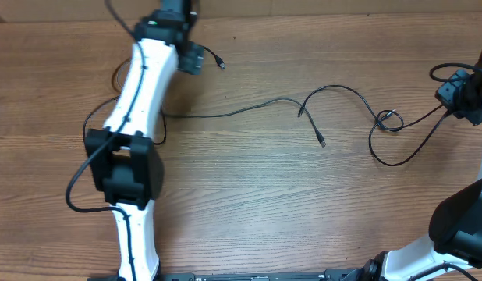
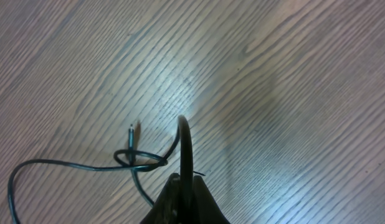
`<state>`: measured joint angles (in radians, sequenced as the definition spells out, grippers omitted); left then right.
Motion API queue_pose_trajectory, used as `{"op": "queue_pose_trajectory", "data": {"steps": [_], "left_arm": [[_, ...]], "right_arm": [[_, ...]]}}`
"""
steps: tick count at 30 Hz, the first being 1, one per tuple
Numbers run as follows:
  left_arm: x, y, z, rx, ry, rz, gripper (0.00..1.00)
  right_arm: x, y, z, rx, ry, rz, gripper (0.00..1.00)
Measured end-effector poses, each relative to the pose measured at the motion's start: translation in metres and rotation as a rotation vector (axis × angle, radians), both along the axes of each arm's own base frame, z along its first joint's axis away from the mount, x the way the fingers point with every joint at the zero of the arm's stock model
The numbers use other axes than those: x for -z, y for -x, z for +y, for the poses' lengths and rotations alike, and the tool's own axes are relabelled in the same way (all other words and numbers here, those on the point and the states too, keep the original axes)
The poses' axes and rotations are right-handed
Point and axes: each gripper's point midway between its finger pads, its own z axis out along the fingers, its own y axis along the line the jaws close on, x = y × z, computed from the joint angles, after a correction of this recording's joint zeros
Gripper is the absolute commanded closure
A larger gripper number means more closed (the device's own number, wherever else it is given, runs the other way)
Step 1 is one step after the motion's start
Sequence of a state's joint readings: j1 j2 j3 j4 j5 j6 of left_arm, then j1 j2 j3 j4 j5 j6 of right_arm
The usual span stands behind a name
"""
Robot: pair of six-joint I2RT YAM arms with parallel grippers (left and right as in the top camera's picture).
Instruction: Untangle cables
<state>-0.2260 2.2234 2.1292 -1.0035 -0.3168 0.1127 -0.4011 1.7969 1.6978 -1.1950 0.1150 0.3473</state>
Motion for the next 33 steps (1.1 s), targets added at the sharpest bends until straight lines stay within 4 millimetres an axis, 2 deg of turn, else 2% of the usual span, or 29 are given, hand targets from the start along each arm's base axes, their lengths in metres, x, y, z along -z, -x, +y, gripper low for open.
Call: {"op": "queue_pose_trajectory", "data": {"steps": [4,5,6,8,11,15,18,21,26,29,33], "left_arm": [[-0.003,0.002,-0.066,0.129,0.057,-0.031,0.00],[-0.004,0.003,-0.080,0.157,0.070,-0.040,0.01],[-0.004,0.004,-0.086,0.168,0.077,-0.043,0.00],[-0.006,0.009,-0.118,0.232,0.109,-0.053,0.00],[-0.007,0.017,-0.146,0.290,0.143,-0.053,0.01],[-0.008,0.023,-0.167,0.333,0.169,-0.055,0.00],[-0.008,0.023,-0.167,0.334,0.171,-0.054,0.01],[-0.006,0.022,-0.157,0.316,0.166,-0.040,0.00],[0.002,0.019,-0.118,0.246,0.152,0.011,0.00],[0.006,0.019,-0.091,0.195,0.144,0.042,0.00],[0.010,0.018,-0.059,0.134,0.138,0.072,0.00]], "right_arm": [[0.000,-0.006,0.012,-0.037,-0.014,-0.006,0.96],[0.000,-0.007,0.016,-0.048,-0.018,-0.008,0.96],[0.000,-0.010,0.022,-0.066,-0.026,-0.010,0.96],[0.001,-0.014,0.033,-0.102,-0.044,-0.016,0.96],[0.001,-0.021,0.054,-0.174,-0.077,-0.027,0.96],[0.000,-0.030,0.084,-0.267,-0.109,-0.040,0.96],[-0.001,-0.037,0.111,-0.339,-0.135,-0.054,0.96],[-0.003,-0.046,0.138,-0.412,-0.147,-0.077,0.96],[-0.012,-0.056,0.172,-0.497,-0.155,-0.118,0.96],[-0.033,-0.067,0.175,-0.503,-0.145,-0.176,0.96],[-0.080,-0.087,0.172,-0.503,-0.105,-0.310,0.96]]}}
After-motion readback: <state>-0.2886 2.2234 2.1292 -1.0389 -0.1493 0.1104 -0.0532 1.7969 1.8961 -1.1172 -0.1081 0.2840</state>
